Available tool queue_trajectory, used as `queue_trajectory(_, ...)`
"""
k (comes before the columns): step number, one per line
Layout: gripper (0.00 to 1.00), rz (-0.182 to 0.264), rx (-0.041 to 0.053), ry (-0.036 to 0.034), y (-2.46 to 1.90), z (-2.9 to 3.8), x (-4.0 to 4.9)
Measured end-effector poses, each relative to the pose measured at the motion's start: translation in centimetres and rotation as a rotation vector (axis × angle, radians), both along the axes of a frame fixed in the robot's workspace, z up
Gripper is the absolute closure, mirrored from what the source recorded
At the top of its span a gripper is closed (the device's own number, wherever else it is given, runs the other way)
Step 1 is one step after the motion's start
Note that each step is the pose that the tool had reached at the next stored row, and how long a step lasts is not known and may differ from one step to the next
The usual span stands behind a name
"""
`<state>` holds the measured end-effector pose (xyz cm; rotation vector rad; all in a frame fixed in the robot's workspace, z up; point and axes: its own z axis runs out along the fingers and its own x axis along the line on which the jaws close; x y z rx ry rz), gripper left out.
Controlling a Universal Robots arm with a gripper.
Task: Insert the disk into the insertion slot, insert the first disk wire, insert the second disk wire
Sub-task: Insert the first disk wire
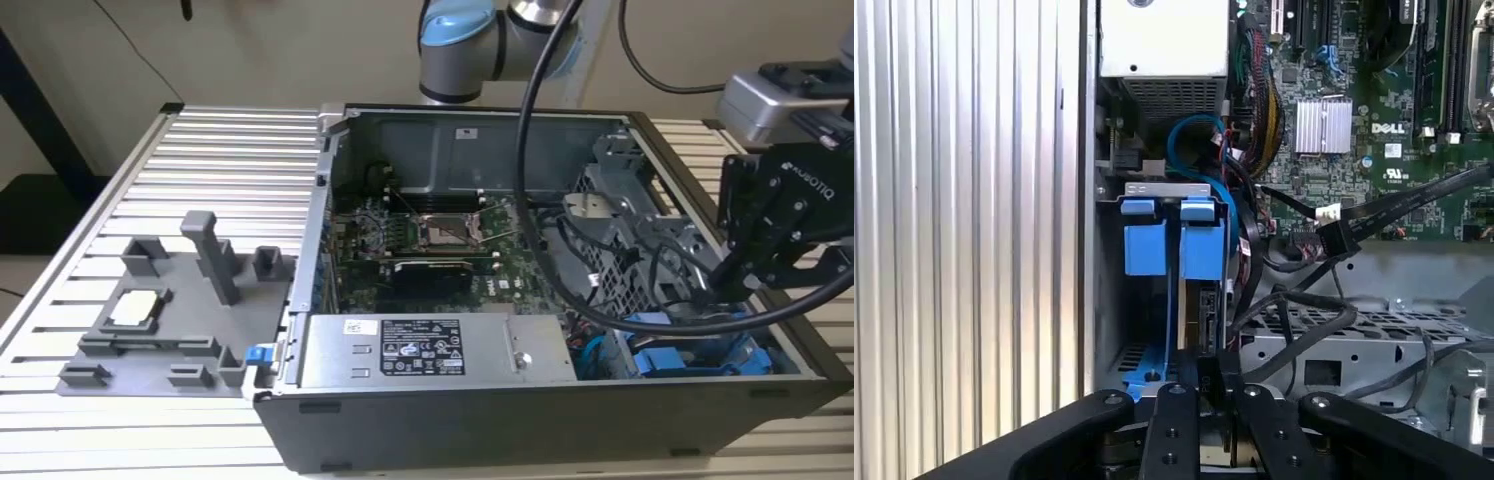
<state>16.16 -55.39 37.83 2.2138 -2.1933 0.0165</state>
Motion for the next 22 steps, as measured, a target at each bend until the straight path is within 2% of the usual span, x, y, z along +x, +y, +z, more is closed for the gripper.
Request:
queue_trajectory(3,0.81,-0.001,0.0552,0.0001,-0.09,-0.01,0.00)
queue_trajectory(4,0.81,-0.001,0.0658,0.0010,-0.19,-0.02,0.03)
queue_trajectory(5,0.81,-0.001,0.0680,0.0058,-0.31,-0.02,0.16)
queue_trajectory(9,0.81,-0.002,0.0681,0.0436,-0.53,-0.04,1.03)
queue_trajectory(11,0.81,-0.003,0.0675,0.0573,-0.60,-0.08,1.52)
queue_trajectory(12,0.81,-0.003,0.0674,0.0594,-0.64,-0.14,1.64)
queue_trajectory(16,0.81,-0.003,0.0676,0.0601,-0.90,-0.60,1.76)
queue_trajectory(22,0.81,-0.003,0.0673,0.0601,-0.94,-1.52,1.77)
